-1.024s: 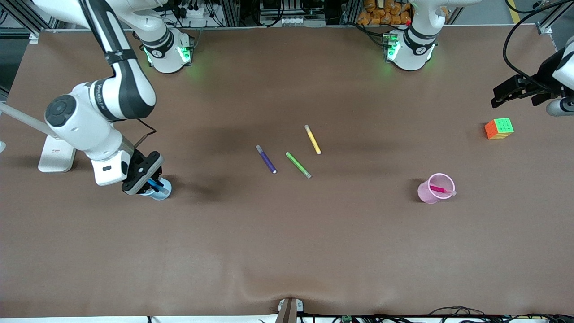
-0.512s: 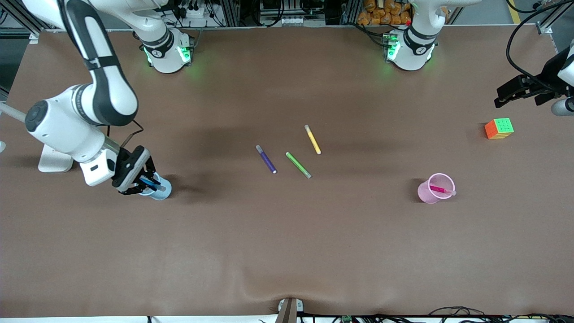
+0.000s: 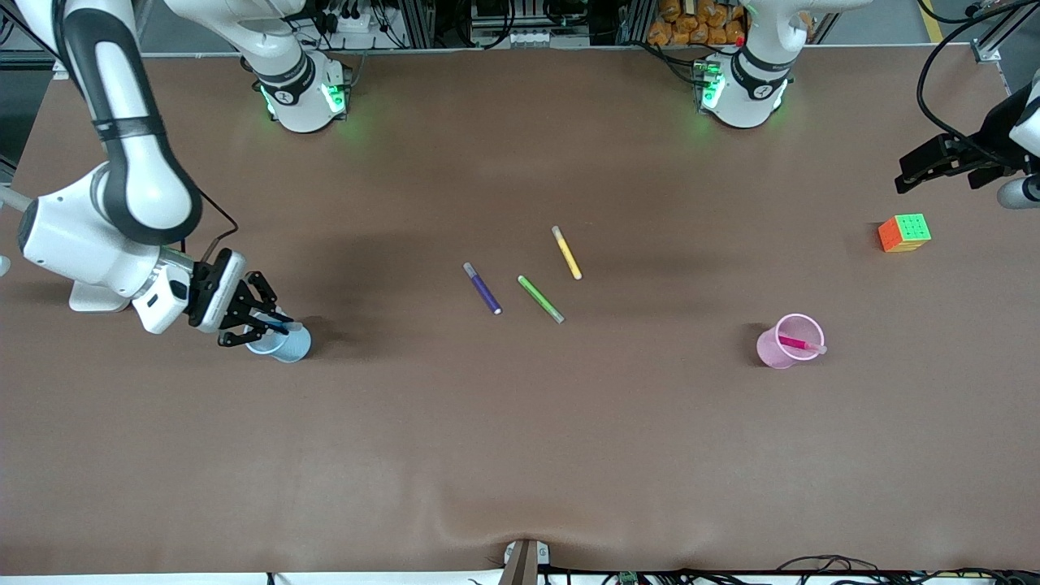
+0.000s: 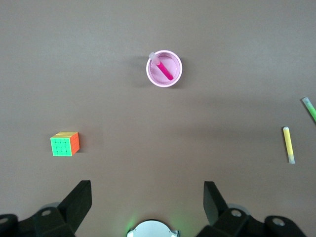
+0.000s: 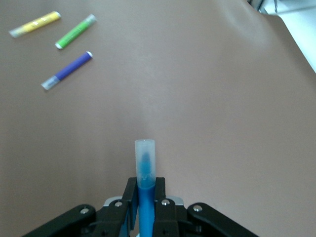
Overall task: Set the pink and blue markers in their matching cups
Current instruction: 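Lower the blue marker into the blue cup with the right gripper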
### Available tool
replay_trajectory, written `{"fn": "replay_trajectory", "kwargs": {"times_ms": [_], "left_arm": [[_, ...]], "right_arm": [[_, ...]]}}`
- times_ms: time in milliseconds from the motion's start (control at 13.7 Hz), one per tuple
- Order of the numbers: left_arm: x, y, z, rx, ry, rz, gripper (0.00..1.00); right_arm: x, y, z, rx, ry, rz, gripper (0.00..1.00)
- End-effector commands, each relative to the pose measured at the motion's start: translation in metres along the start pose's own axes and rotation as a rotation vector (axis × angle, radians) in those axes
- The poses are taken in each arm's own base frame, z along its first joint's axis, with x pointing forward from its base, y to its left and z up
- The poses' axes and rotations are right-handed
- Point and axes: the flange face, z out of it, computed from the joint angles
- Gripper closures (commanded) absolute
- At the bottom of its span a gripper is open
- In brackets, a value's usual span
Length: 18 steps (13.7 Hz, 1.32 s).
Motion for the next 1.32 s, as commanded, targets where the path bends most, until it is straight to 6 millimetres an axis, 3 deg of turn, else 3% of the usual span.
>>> {"fn": "replay_trajectory", "kwargs": {"times_ms": [0, 659, 1024, 1244], "left_arm": [[-0.010, -0.003, -0.006, -0.017, -0.006, 0.013, 0.00], [-0.007, 0.003, -0.001, -0.015, -0.016, 0.023, 0.00], [-0.007, 0.003, -0.002, -0.015, -0.015, 0.023, 0.00], [-0.010, 0.003, -0.007, -0.015, -0.004, 0.025, 0.00]], "right_arm": [[-0.016, 0.010, 0.007, 0.028, 0.104, -0.053, 1.00], [-0.074, 0.041, 0.007, 0.140, 0.322, -0.196, 1.00], [-0.105, 0.036, 0.030, 0.183, 0.451, -0.227, 1.00], [-0.122, 0.035, 0.029, 0.190, 0.468, -0.206, 1.00]]}}
